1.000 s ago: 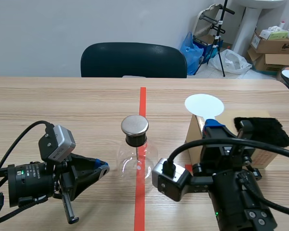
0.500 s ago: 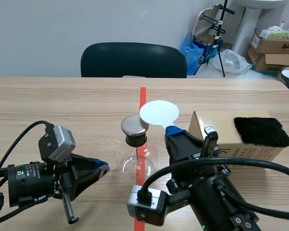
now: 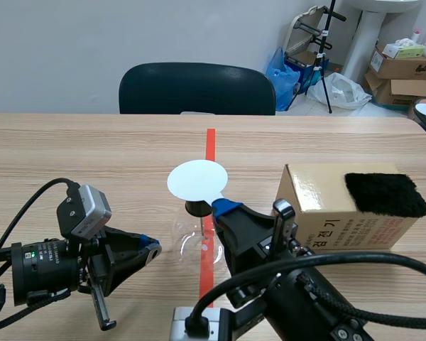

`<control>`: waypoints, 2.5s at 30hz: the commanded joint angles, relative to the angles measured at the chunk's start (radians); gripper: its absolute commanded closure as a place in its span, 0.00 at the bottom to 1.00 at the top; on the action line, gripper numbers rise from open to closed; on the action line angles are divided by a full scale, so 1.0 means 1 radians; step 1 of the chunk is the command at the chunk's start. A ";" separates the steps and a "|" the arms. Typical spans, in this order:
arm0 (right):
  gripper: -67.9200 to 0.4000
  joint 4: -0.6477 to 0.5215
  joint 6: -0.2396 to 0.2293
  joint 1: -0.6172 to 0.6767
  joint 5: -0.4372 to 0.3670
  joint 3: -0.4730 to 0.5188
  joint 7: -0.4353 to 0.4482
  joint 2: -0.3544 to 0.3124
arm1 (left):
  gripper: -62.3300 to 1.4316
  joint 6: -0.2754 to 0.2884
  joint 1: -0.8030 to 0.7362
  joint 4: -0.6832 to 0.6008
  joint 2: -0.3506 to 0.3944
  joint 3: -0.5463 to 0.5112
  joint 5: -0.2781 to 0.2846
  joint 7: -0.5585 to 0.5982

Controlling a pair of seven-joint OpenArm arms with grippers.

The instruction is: Do the electroscope experiment

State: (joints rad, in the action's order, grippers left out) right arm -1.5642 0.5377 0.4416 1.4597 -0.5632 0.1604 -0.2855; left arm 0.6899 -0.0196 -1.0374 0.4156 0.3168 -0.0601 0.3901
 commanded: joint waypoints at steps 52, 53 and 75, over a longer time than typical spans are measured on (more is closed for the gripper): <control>0.98 -0.009 0.011 -0.006 0.001 0.006 -0.282 -0.005 | 0.92 0.004 0.001 -0.014 -0.005 -0.002 0.011 0.011; 0.98 -0.009 0.011 -0.006 0.001 0.006 -0.307 -0.005 | 0.92 0.004 0.001 -0.014 -0.005 -0.002 0.011 0.011; 0.98 -0.009 0.011 -0.006 0.001 0.006 -0.566 -0.005 | 0.92 0.004 0.000 -0.014 -0.005 -0.002 0.011 0.011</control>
State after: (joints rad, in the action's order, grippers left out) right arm -1.5642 0.5377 0.4416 1.4597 -0.5632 -0.4011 -0.2855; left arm 0.6899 -0.0196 -1.0374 0.4156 0.3168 -0.0601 0.3901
